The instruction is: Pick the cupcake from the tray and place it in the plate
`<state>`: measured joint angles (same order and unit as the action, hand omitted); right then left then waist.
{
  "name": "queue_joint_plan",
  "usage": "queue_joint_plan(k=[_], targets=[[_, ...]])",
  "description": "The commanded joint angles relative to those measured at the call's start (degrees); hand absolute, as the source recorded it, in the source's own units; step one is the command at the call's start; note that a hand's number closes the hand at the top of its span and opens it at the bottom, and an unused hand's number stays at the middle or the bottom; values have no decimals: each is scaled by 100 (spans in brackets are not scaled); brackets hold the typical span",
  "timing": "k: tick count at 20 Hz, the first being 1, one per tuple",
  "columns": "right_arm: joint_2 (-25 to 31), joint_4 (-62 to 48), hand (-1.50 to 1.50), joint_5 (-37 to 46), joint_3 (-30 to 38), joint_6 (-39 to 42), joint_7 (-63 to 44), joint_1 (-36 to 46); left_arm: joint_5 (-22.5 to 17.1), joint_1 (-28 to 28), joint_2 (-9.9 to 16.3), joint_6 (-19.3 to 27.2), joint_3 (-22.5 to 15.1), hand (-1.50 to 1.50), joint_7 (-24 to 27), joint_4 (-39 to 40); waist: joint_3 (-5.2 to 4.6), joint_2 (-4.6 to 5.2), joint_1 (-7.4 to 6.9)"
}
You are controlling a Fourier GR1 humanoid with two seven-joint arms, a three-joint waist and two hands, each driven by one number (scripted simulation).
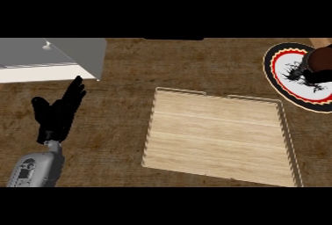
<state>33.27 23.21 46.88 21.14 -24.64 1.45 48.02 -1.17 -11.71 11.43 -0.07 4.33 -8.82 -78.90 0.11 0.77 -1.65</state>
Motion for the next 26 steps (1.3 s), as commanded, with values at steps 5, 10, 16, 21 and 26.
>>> queue_joint_plan(k=[5,10,16,21,26], targets=[[340,-1011,-150,-566,505,960,872,-46,101,108,-79,-29,-186,0,-30,-236,15,41,-126],[459,-852,-150,-761,700,605,1844,-104,33,179,-168,-56,-194,0,-14,-322,17,31,-120],[96,-292,-150,-1748,1365,1118,3317,247,-38,-40,48,-83,89,0,-80,51,11,-23,44],[238,-424,-150,-2422,1841,1844,2871,225,-26,459,33,-77,35,0,-92,-478,-4,-90,86],[505,-803,-150,-2961,2183,3176,2342,166,-52,114,92,-45,158,0,-228,-259,-5,-85,175]])
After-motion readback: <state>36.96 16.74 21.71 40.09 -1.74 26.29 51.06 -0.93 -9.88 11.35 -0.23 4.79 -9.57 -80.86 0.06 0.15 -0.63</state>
